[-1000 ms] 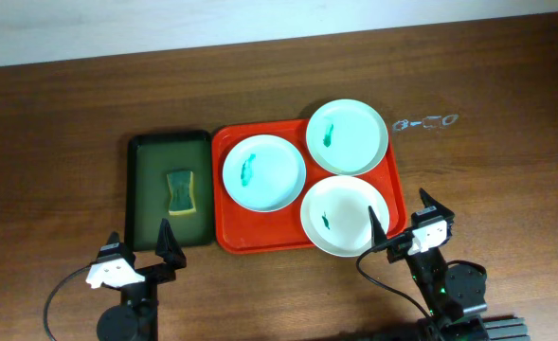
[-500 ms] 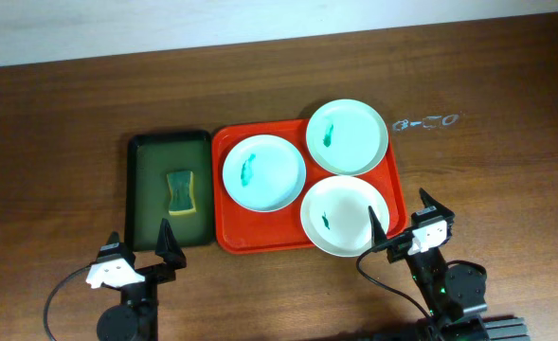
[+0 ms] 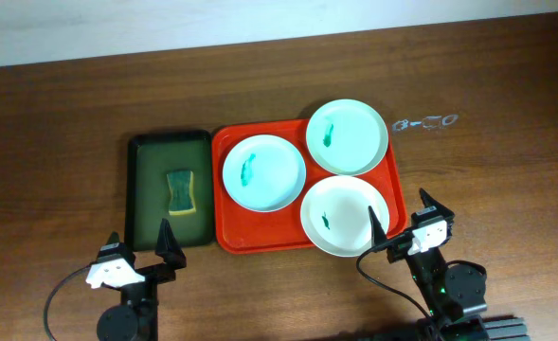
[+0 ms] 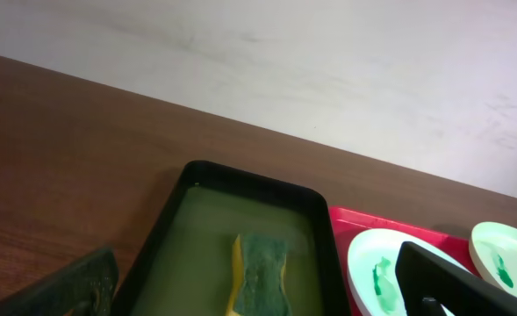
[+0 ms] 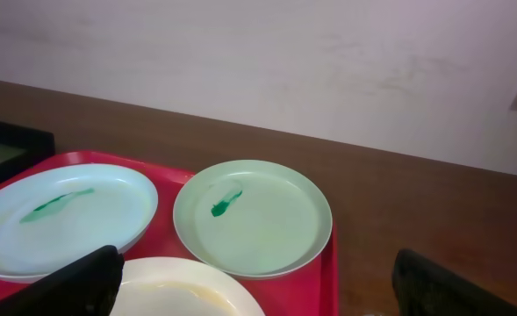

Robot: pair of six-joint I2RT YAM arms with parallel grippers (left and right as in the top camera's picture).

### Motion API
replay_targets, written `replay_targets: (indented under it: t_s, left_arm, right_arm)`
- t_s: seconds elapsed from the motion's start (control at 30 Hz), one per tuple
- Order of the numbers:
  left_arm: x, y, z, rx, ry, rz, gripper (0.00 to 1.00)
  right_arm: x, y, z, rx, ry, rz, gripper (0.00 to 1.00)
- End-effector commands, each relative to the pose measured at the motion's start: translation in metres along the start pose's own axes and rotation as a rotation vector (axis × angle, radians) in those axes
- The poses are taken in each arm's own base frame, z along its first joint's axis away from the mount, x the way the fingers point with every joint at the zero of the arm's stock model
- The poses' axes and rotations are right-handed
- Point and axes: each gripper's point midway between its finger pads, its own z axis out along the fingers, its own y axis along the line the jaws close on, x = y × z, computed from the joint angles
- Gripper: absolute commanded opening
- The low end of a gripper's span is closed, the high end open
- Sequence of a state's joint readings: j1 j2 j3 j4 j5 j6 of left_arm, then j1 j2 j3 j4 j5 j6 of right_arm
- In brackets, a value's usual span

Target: Clean dirty plates on tray and stack at the side

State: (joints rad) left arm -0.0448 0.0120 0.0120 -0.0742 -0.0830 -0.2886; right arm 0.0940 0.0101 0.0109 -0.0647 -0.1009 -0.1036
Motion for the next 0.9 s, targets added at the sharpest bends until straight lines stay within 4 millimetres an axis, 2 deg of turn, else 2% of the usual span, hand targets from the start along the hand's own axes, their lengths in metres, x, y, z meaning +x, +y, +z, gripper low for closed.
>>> replay_targets:
  t_s: [0.0, 0.47, 0.53, 0.6, 0.67, 0.73, 0.87]
  left_arm:
    - [0.001, 0.001, 0.0, -0.007, 0.002, 0.006, 0.99]
    - [0.002, 0.0, 0.0, -0.003, 0.004, 0.005, 0.99]
    - [-0.007, -0.002, 0.0, 0.004, -0.034, 0.002, 0.99]
    - [-0.013, -0.011, -0.001, 0.055, -0.053, 0.001, 0.99]
    - [-0.019, -0.021, -0.004, 0.099, -0.044, 0.002, 0.99]
    - [-0.034, -0.024, -0.012, 0.09, -0.02, 0.004, 0.99]
    - [-0.081, -0.036, -0.032, 0.077, 0.027, 0.006, 0.99]
  right_arm:
    - [0.003, -0.002, 0.0, 0.012, 0.007, 0.011, 0.99]
    - [0.002, 0.0, 0.0, 0.001, 0.002, 0.011, 0.98]
    - [0.001, 0.003, 0.0, -0.016, -0.004, 0.01, 0.98]
    - [-0.003, 0.013, -0.001, -0.079, -0.016, 0.02, 0.98]
    - [-0.013, 0.013, -0.005, -0.083, -0.007, 0.126, 0.98]
    - [-0.037, 0.012, -0.014, -0.083, -0.021, 0.144, 0.99]
    - [-0.105, 0.005, -0.042, -0.067, -0.021, 0.143, 0.98]
